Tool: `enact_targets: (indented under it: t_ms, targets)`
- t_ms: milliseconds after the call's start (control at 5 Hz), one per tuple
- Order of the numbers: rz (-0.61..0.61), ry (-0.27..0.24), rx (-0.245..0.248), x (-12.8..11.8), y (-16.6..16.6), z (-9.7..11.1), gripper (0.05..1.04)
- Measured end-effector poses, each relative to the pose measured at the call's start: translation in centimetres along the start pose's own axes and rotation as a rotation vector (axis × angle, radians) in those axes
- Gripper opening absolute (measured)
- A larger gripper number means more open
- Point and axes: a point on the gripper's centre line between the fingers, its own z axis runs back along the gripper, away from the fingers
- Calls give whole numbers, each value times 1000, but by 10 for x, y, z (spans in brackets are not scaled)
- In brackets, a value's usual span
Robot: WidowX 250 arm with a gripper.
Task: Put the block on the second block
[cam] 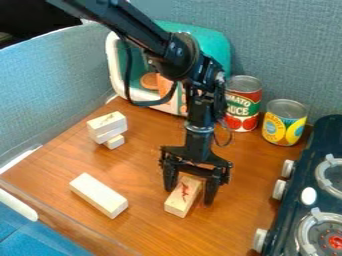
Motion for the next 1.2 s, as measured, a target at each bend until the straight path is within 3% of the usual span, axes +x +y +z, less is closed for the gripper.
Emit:
enact_targets:
  t_ms: [400, 600, 800, 1000, 1200]
  targets:
    - [-34, 81, 60, -27, 20, -7, 963]
    - [2, 50, 54, -26, 20, -6, 696]
    - [49, -4, 3, -27, 23, 6, 574]
    - [64, -8, -41, -27, 27, 8, 573]
    - [73, -14, -52, -29, 26, 15, 574]
